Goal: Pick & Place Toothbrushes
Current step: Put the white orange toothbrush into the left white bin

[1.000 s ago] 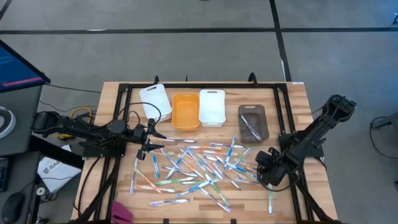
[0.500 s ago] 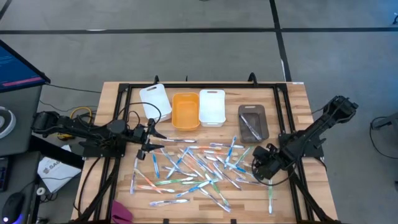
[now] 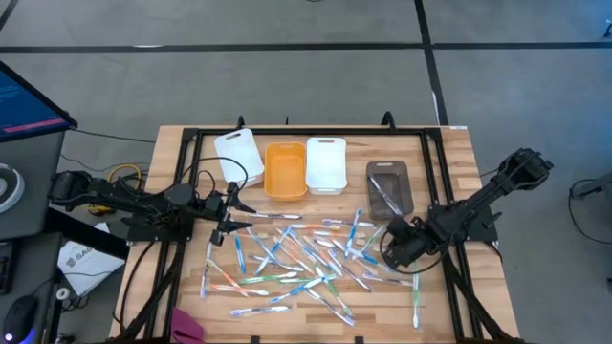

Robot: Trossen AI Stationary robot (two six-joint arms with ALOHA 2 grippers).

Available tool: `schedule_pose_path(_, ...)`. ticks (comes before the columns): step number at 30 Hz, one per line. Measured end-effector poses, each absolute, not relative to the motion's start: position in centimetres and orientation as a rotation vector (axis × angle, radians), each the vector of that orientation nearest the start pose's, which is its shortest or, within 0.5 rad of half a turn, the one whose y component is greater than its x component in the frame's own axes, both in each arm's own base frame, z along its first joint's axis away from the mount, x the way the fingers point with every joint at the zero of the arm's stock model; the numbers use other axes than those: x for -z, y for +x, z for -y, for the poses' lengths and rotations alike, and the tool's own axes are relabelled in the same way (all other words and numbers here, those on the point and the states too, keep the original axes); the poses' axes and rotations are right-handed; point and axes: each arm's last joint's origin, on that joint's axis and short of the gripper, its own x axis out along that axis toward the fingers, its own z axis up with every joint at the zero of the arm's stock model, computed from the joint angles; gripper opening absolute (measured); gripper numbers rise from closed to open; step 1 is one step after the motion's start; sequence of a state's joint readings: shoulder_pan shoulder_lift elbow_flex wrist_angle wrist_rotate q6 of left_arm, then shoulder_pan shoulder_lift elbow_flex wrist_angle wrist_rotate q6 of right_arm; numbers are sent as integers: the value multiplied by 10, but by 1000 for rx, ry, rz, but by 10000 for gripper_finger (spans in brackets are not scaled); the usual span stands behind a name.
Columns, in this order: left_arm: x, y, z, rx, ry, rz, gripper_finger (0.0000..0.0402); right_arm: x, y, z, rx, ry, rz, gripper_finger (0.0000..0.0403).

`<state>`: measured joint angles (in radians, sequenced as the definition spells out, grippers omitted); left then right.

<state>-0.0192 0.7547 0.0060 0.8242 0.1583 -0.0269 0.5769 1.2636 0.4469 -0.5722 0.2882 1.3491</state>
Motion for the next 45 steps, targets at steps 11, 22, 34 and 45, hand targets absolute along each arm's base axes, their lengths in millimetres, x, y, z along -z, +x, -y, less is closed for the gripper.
schedule_pose_path(11, -169, 144, 7, 178, -22, 72, 172, -124, 150, -86, 551, 585, -1140, 136)
schedule_pose_path(22, -169, 144, 7, 178, -22, 71, 172, -124, 152, -88, 503, 601, -1149, 106)
schedule_pose_path(34, -169, 144, 7, 178, -22, 71, 172, -125, 156, -92, 406, 573, -1143, 30)
schedule_pose_path(45, -169, 144, 7, 178, -22, 71, 172, -155, 177, -106, 258, 524, -1090, 9)
